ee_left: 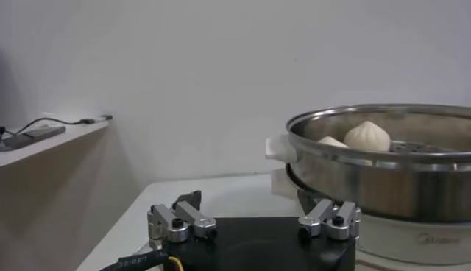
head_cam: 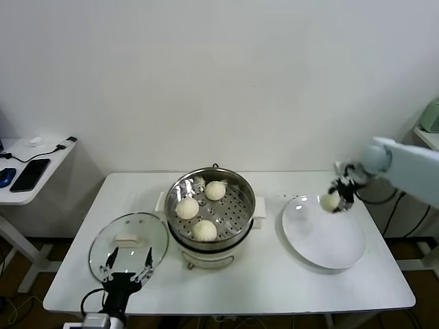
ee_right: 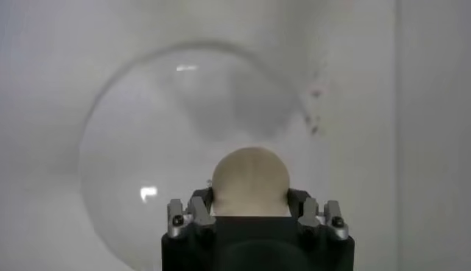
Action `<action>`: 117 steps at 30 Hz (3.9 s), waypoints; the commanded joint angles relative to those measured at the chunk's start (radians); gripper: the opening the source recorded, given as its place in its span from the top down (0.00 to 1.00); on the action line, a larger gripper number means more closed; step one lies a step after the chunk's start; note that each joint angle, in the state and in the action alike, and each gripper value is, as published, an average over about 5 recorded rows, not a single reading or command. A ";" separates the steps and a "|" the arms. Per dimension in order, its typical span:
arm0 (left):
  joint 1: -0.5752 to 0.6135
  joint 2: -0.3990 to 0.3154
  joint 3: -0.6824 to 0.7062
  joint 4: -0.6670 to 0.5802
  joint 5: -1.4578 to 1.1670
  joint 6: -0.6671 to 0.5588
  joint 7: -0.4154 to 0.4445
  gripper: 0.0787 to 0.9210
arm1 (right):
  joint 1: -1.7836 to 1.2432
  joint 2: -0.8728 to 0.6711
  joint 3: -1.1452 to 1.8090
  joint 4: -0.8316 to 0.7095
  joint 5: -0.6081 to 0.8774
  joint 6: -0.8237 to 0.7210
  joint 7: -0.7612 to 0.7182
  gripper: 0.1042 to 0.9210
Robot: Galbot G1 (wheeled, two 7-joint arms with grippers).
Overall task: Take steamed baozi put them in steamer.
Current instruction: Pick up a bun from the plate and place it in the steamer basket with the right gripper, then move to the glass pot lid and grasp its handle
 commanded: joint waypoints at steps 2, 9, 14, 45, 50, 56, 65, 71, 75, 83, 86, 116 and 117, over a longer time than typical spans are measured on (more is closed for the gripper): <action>-0.010 -0.002 0.003 0.003 0.000 0.000 0.000 0.12 | 0.504 0.182 -0.227 0.346 0.508 -0.153 0.067 0.32; -0.029 -0.006 0.018 0.002 -0.002 0.005 0.001 0.12 | 0.396 0.372 -0.127 0.381 0.597 -0.232 0.173 0.32; -0.032 -0.004 0.022 0.008 -0.006 0.003 0.001 0.12 | 0.263 0.493 -0.101 0.314 0.573 -0.252 0.212 0.32; -0.059 0.022 0.013 0.034 -0.055 0.004 0.004 0.12 | 0.055 0.508 -0.141 0.204 0.403 -0.269 0.261 0.24; -0.055 0.023 0.012 0.031 -0.057 0.004 0.004 0.12 | 0.080 0.494 -0.140 0.205 0.400 -0.229 0.217 0.13; -0.049 0.024 0.008 0.018 -0.062 0.009 0.004 0.12 | 0.150 0.402 -0.068 0.220 0.445 -0.149 0.109 0.12; -0.037 0.027 0.003 -0.005 -0.073 0.018 0.004 0.12 | 0.028 0.190 0.301 0.217 0.539 -0.149 0.534 0.12; -0.040 0.030 0.006 -0.016 -0.105 0.033 0.000 0.12 | -0.247 0.037 0.649 0.249 0.413 -0.121 0.922 0.12; -0.057 0.036 0.005 -0.009 -0.134 0.038 -0.002 0.12 | -0.526 -0.096 0.950 0.320 0.305 -0.123 1.037 0.12; -0.091 0.071 -0.017 0.014 -0.144 -0.002 0.035 0.12 | -1.360 -0.172 1.738 0.445 0.099 -0.006 1.053 0.12; -0.105 0.082 -0.023 0.037 -0.144 -0.035 0.044 0.12 | -1.611 -0.091 1.995 0.472 0.038 0.030 1.024 0.12; -0.161 0.174 -0.057 0.251 0.312 -0.213 -0.132 0.12 | -2.201 0.592 2.295 0.482 -0.252 0.418 0.929 0.12; -0.168 0.173 -0.065 0.272 0.406 -0.235 -0.159 0.12 | -2.197 0.590 2.295 0.483 -0.254 0.407 0.935 0.12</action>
